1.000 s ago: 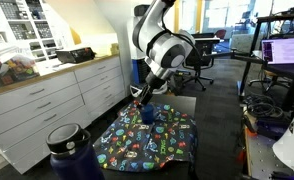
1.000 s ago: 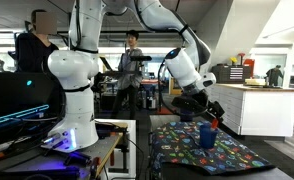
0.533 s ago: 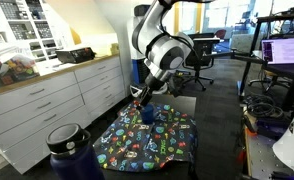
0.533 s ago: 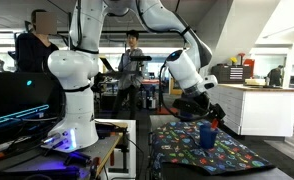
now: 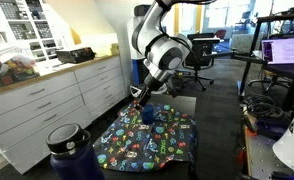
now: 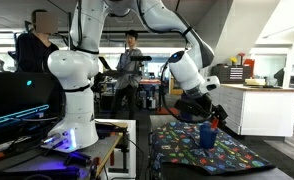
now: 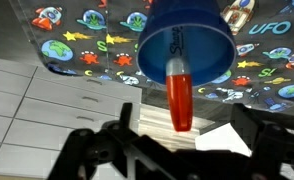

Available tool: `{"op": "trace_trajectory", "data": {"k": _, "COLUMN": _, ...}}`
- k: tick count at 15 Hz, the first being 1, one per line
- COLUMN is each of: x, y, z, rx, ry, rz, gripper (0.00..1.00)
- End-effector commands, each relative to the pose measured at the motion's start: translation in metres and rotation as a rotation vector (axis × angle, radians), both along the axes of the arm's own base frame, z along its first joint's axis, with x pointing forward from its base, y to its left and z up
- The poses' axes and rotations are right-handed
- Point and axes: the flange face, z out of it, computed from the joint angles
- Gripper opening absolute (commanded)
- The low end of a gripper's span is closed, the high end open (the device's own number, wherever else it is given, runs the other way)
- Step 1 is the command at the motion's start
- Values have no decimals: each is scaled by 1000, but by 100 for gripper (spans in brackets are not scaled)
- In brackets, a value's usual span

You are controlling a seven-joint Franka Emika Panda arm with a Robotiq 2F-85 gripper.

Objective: Take the marker out of the cup and put it on the apron

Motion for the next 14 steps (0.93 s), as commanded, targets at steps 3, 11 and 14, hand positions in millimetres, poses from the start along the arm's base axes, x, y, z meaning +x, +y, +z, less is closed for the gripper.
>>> {"op": "trace_trajectory", "data": {"k": 3, "x": 10, "y": -4, "z": 3, "rx": 41, "ry": -23, "rz": -20, "gripper": 67}}
{"op": "trace_trajectory", "data": {"k": 11, "x": 12, "y": -9, "z": 3, "rx": 47, "ry": -27, "rz": -22, "gripper": 15}}
{"op": "trace_trajectory", "data": {"k": 14, "x": 12, "y": -11, "z": 3, "rx": 50, "ry": -28, "rz": -26, "gripper": 5}}
